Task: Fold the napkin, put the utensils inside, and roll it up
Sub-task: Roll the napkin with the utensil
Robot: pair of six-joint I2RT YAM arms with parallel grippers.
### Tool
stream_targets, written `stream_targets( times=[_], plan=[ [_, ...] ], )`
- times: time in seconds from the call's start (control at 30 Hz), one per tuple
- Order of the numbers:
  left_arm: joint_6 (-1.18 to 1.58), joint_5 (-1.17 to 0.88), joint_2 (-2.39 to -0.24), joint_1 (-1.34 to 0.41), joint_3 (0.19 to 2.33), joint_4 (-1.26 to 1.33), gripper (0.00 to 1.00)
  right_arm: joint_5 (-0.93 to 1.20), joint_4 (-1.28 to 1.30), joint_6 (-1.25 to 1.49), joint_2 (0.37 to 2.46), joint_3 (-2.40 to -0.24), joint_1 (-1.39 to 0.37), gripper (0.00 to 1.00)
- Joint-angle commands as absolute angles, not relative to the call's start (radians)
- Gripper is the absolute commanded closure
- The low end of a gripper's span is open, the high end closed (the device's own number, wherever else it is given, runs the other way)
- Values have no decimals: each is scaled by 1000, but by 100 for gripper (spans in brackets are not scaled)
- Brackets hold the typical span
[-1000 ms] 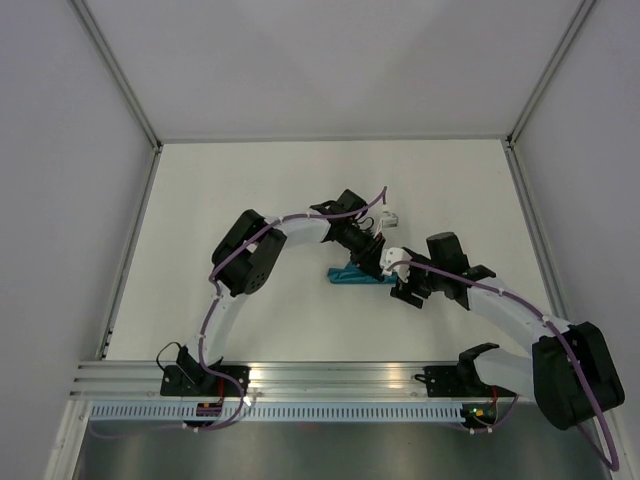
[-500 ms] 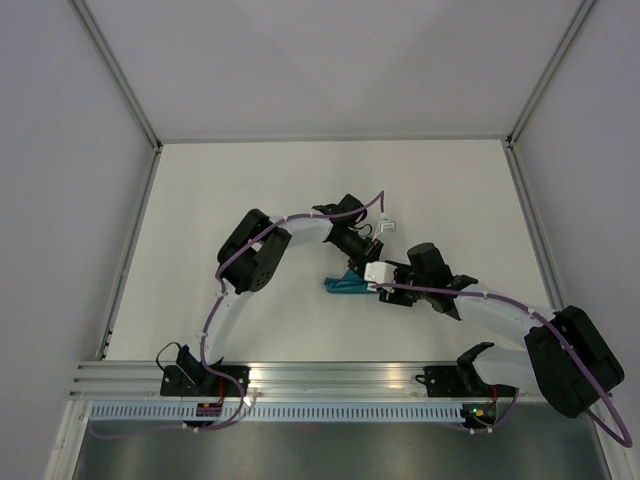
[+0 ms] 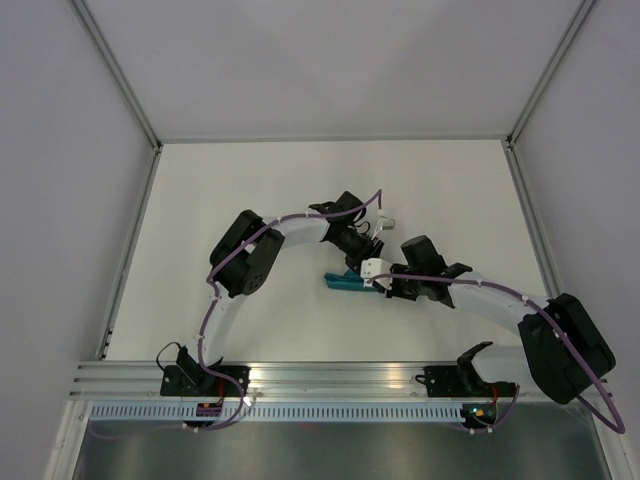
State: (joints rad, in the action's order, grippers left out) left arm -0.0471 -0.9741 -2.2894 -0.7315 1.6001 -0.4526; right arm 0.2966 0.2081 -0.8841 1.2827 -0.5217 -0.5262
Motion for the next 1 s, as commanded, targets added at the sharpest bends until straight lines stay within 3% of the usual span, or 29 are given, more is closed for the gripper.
stream_targets(
  times=[0.0, 0.33, 0.67, 0.83, 0.97],
  plan=[
    [-9, -793, -2195, -687, 1548, -373, 49, 322, 328, -908, 1311, -586, -522, 76],
    [103, -527, -1927, -626, 1330, -111, 49, 437, 538, -977, 1459, -764, -445, 76],
    [95, -221, -1557, -646, 880, 290, 49, 558, 911, -1126, 1826, -1112, -333, 76],
    [-67, 31, -1457, -799, 759, 408, 45, 586, 1029, -1157, 1998, -1256, -302, 76],
    [-239, 227, -1502, -992, 755, 416, 44, 606, 1115, -1160, 2129, -1380, -287, 76]
  ],
)
